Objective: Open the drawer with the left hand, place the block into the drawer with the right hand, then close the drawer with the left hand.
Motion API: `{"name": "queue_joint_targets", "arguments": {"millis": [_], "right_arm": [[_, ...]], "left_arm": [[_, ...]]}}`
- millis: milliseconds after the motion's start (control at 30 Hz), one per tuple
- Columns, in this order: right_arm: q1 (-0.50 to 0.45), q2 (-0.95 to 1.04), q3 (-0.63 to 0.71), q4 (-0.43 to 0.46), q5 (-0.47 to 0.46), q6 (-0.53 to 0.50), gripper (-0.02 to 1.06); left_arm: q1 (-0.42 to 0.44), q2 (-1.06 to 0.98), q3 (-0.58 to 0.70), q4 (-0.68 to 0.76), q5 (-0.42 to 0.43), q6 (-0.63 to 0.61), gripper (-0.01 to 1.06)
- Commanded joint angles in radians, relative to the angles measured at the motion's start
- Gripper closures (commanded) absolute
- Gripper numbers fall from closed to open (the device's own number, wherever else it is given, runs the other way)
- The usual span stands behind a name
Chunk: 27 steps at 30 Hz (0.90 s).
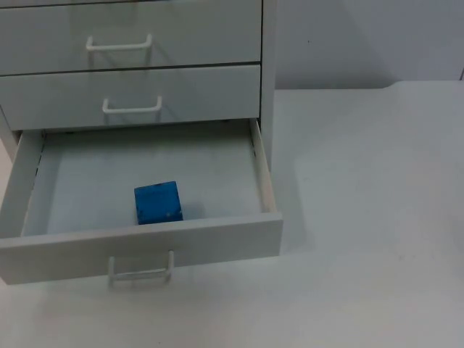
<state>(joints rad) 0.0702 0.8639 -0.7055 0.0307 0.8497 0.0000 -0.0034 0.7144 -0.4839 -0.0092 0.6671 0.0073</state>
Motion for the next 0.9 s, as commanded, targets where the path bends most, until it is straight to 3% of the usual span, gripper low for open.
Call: {"name": "queue_joint_targets", "arguments": {"millis": [0,300,467,567,633,667,700,733,867], "right_arm": [[-0.005,-0.022,0.002,-0.002,-0.012,-0.011,0.31],[-0.005,-0.029,0.002,-0.002,-0.023,-0.015,0.31],[-0.005,-0.029,0.002,-0.002,-0.044,-0.015,0.31],[-0.005,-0.029,0.002,0.0,-0.055,-0.015,0.31],[-0.005,-0.029,0.002,0.0,-0.057,-0.015,0.31],[-0.005,-0.029,0.002,0.0,-0.057,-0.015,0.31],[-0.005,-0.029,0.002,0.0,-0.059,-0.015,0.31],[-0.005,-0.029,0.002,0.0,-0.059,-0.015,0.31],[-0.005,-0.029,0.002,0.0,-0.061,-0.015,0.31]], "left_arm": [[0.004,-0.005,0.001,-0.019,0.0,-0.007,0.0],[0.004,-0.005,0.001,-0.056,0.0,-0.007,0.01],[0.004,-0.005,0.001,-0.071,-0.004,-0.007,0.15],[0.004,-0.005,-0.007,-0.089,-0.013,-0.001,0.46],[0.004,0.005,-0.023,-0.101,-0.01,0.054,0.78],[0.004,0.005,-0.023,-0.101,-0.01,0.054,0.78],[0.004,0.015,-0.037,-0.122,0.006,0.09,0.98],[0.003,0.047,-0.062,-0.176,0.036,0.159,1.05],[0.003,0.121,-0.121,-0.306,0.095,0.321,1.05]]}}
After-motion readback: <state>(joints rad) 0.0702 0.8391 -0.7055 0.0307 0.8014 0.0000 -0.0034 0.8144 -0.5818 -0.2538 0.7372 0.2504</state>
